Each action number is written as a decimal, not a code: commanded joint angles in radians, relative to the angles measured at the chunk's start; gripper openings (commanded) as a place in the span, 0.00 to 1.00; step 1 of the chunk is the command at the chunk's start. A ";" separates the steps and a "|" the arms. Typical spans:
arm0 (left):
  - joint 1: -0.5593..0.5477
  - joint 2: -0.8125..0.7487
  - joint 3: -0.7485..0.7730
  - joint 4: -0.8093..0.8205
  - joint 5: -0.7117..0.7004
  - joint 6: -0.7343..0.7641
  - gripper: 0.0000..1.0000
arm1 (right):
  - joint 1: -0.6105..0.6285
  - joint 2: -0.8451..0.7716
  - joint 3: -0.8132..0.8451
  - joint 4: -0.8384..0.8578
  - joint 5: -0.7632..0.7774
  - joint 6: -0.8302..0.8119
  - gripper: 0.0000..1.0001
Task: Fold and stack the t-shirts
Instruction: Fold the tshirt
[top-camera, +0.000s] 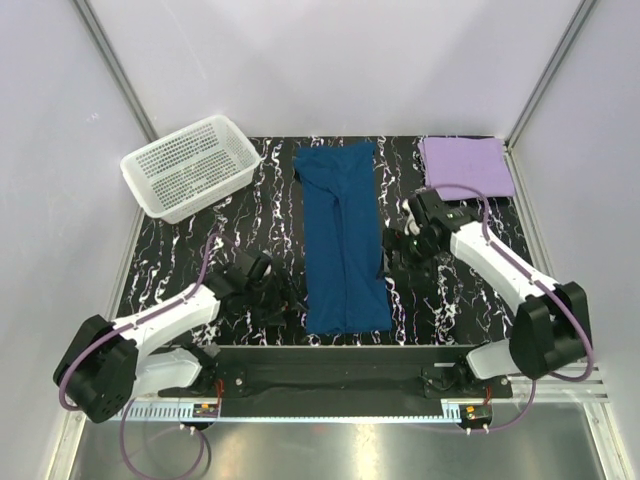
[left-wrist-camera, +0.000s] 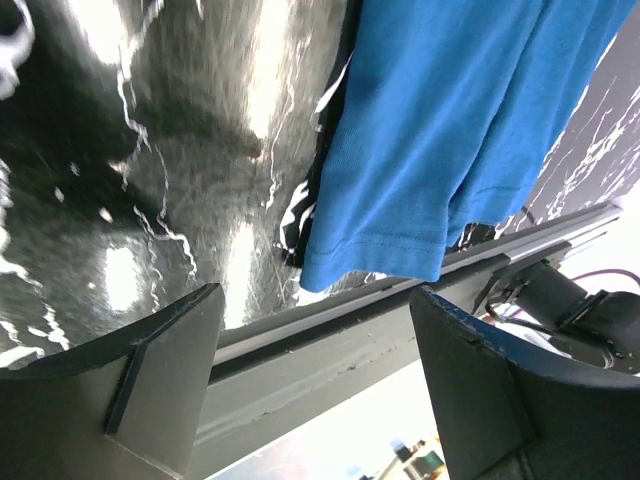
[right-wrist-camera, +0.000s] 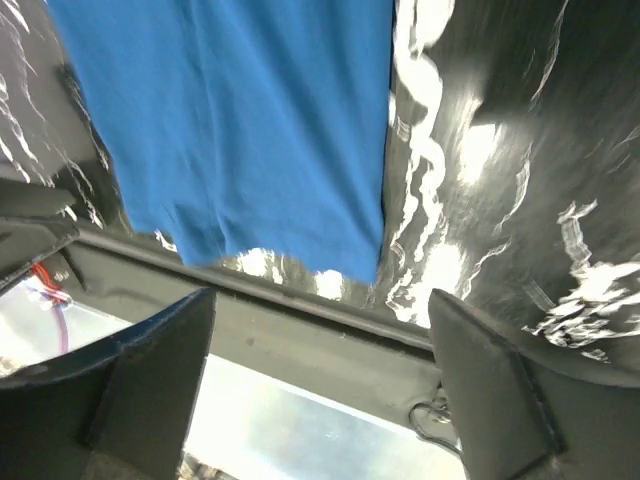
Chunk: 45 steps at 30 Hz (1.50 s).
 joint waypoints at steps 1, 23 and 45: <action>-0.038 -0.026 -0.047 0.056 -0.018 -0.141 0.80 | 0.000 -0.127 -0.132 0.103 -0.114 0.082 0.87; -0.229 0.180 -0.045 0.121 -0.156 -0.376 0.64 | -0.056 -0.247 -0.576 0.363 -0.150 0.353 0.70; -0.235 0.246 -0.065 0.104 -0.206 -0.353 0.42 | -0.057 -0.115 -0.631 0.473 -0.170 0.329 0.62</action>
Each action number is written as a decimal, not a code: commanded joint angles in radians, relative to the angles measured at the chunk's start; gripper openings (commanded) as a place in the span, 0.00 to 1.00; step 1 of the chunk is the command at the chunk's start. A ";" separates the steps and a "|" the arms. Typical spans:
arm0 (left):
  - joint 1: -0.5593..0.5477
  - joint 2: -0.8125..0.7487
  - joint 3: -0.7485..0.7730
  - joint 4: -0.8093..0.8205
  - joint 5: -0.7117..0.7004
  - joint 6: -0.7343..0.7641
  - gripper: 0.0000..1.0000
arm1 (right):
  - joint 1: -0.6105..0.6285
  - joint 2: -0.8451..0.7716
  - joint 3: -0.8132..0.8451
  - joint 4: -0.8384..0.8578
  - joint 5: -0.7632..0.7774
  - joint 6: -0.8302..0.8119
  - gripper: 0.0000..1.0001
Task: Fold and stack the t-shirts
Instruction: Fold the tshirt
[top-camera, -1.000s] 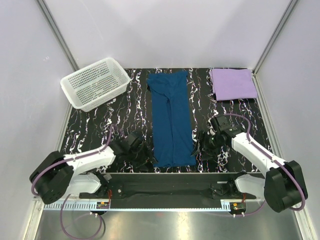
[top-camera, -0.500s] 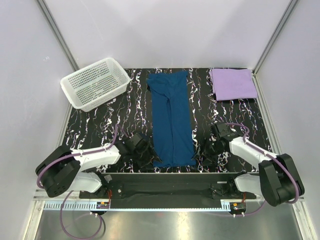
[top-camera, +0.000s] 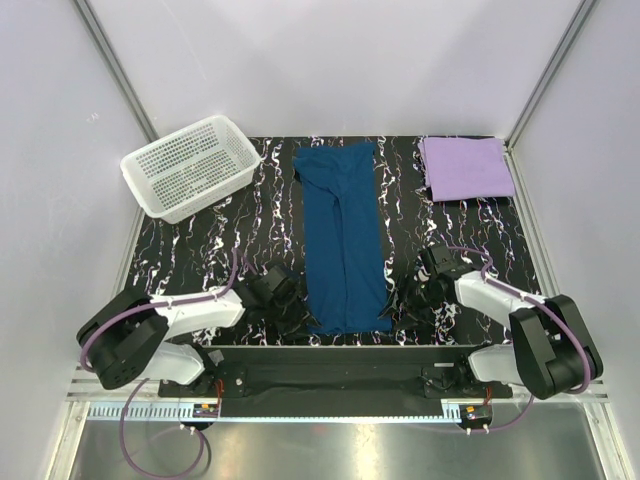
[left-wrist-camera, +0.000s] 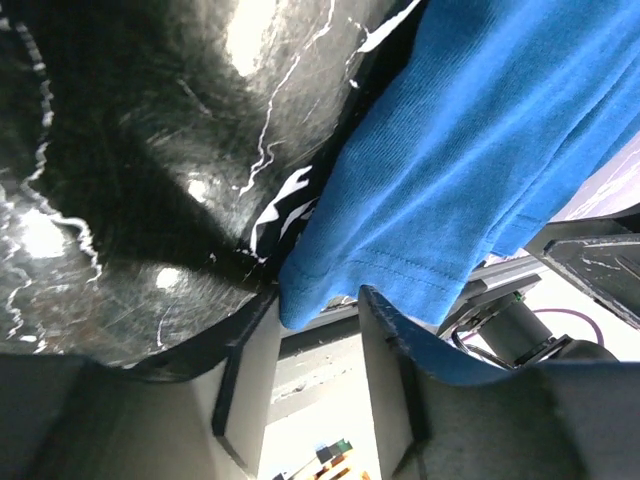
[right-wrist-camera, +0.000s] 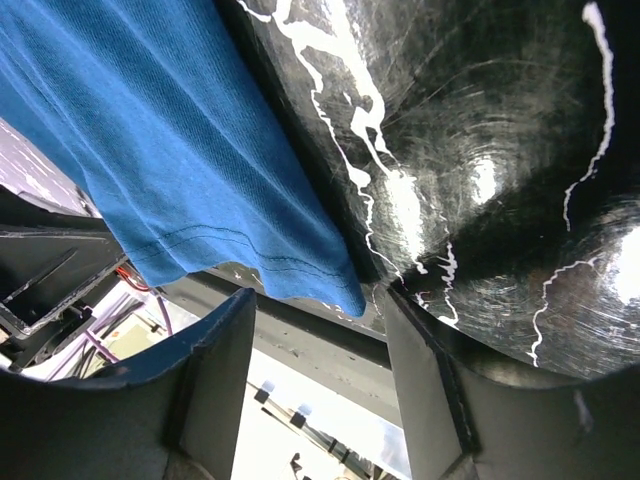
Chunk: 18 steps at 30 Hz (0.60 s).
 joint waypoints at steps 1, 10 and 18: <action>-0.004 0.069 -0.013 -0.087 -0.116 0.062 0.41 | -0.004 -0.005 -0.037 0.003 0.069 -0.017 0.61; -0.004 0.061 -0.004 -0.122 -0.135 0.087 0.15 | -0.004 0.053 -0.046 0.052 0.040 -0.031 0.37; -0.007 0.012 -0.021 -0.212 -0.147 0.123 0.00 | -0.002 0.004 -0.037 -0.023 -0.005 -0.072 0.00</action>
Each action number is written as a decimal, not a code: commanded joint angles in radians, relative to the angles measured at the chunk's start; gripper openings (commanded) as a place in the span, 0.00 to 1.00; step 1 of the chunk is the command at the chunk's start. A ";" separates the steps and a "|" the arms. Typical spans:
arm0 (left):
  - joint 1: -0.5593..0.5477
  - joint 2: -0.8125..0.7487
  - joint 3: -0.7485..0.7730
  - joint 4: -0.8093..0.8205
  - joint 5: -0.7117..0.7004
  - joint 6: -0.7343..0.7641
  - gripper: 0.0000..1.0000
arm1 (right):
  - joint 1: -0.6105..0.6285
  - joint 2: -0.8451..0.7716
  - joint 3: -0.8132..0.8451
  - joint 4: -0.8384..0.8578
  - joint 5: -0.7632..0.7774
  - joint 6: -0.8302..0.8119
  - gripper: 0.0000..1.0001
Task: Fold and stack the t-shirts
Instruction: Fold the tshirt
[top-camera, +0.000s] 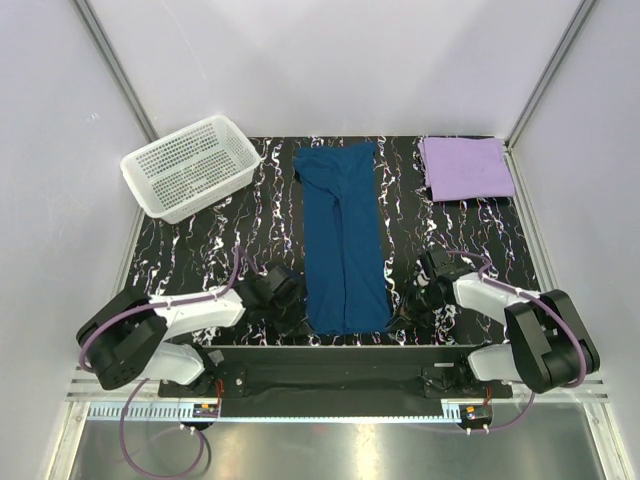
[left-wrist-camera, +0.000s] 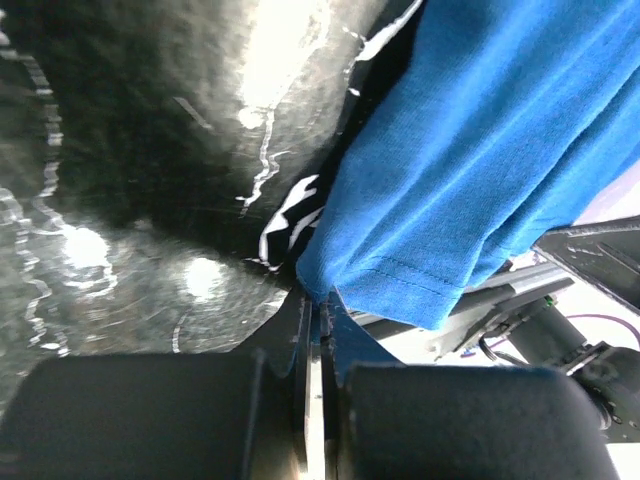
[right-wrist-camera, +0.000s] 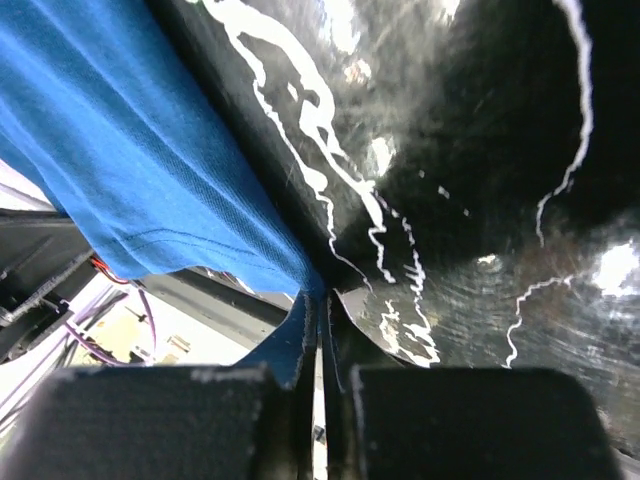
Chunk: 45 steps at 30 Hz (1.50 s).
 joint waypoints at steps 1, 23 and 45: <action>-0.007 -0.017 -0.042 -0.188 -0.124 0.061 0.00 | -0.002 -0.045 -0.013 -0.047 -0.006 -0.041 0.00; 0.263 0.239 0.760 -0.676 -0.230 0.576 0.08 | -0.037 0.260 0.706 -0.323 0.042 -0.172 0.00; 0.450 0.765 1.349 -0.668 -0.064 0.794 0.06 | -0.107 0.833 1.383 -0.503 -0.003 -0.290 0.00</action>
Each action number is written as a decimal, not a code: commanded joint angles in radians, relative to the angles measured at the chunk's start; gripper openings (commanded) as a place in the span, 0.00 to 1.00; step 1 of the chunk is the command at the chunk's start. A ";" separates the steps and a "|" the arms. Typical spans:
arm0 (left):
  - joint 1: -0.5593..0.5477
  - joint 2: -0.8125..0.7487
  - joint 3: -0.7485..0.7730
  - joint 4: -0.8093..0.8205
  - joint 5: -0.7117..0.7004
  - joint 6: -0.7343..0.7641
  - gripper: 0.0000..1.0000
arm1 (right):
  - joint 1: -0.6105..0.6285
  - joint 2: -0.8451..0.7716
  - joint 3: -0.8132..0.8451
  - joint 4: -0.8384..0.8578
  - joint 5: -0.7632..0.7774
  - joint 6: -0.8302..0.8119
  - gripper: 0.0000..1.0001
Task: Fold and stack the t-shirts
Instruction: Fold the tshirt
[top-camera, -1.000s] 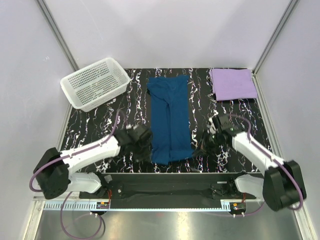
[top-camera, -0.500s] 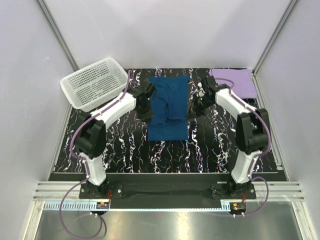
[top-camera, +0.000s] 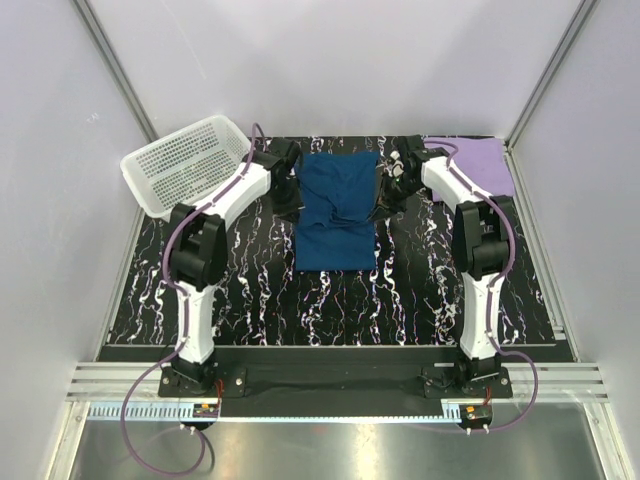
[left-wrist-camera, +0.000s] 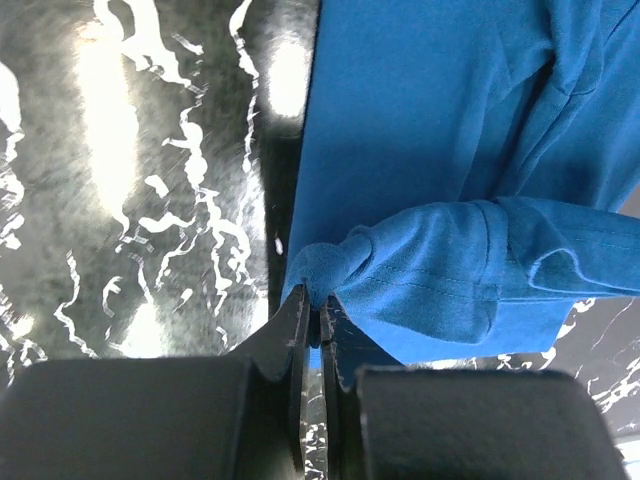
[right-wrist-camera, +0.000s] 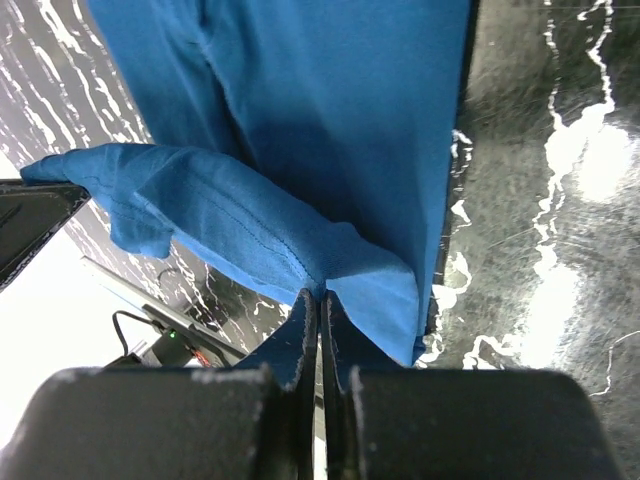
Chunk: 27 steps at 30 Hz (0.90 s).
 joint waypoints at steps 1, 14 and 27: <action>0.000 0.037 0.063 0.019 0.077 0.029 0.07 | -0.012 0.012 0.048 -0.047 -0.018 -0.022 0.00; 0.020 0.120 0.147 0.068 0.082 0.035 0.17 | -0.059 0.112 0.115 0.030 -0.073 -0.003 0.08; 0.035 -0.145 -0.010 0.159 -0.043 0.103 0.60 | -0.047 0.077 0.286 -0.133 0.098 -0.075 0.59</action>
